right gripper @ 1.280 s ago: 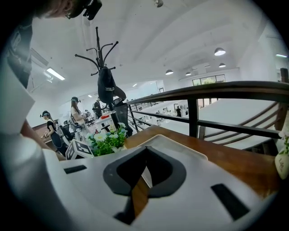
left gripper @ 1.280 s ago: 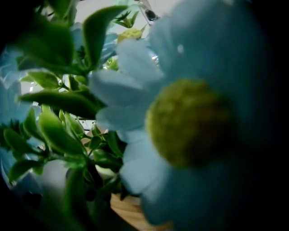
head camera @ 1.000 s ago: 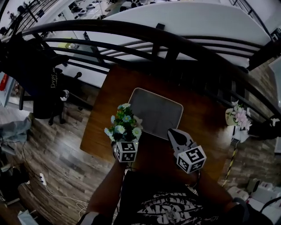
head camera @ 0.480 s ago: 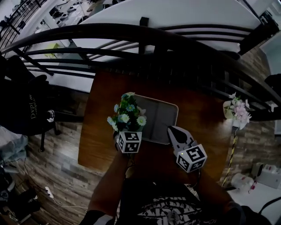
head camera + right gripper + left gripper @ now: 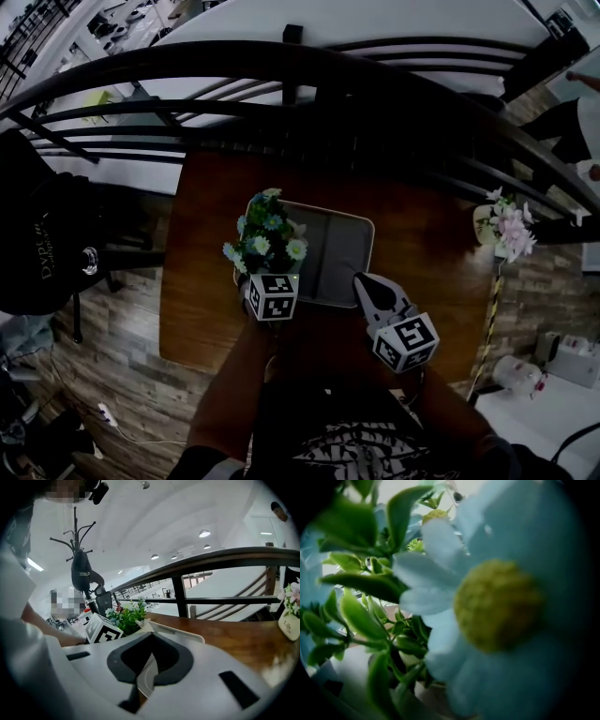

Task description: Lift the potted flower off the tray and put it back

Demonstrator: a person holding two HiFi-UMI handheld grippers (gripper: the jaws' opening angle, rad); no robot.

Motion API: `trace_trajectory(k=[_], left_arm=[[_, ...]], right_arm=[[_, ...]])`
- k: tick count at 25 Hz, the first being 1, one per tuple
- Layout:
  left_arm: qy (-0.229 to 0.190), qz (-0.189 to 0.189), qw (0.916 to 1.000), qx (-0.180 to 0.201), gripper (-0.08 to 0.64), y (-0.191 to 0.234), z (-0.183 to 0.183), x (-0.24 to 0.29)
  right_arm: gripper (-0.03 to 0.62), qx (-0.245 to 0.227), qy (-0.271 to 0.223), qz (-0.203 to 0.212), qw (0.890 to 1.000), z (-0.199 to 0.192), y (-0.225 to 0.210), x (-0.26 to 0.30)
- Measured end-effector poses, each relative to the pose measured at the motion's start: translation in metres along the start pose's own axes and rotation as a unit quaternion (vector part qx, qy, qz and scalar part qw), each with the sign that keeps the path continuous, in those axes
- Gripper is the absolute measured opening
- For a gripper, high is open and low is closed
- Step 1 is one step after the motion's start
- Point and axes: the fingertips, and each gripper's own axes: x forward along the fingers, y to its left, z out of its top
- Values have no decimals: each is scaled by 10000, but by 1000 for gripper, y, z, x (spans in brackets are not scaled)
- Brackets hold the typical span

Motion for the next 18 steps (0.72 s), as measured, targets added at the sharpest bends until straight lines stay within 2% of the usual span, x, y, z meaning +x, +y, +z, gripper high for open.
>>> trace_trajectory(k=[9,18], left_arm=[[83,-76,9999,-60,528,6,-2,-6],[2,315,9988,-379,528,-5,-17,-62]], right_arm=[[-2,96,-122,-22,9999,12,-5,-16],[-2,13,-281,144,9995,20,1,-56]])
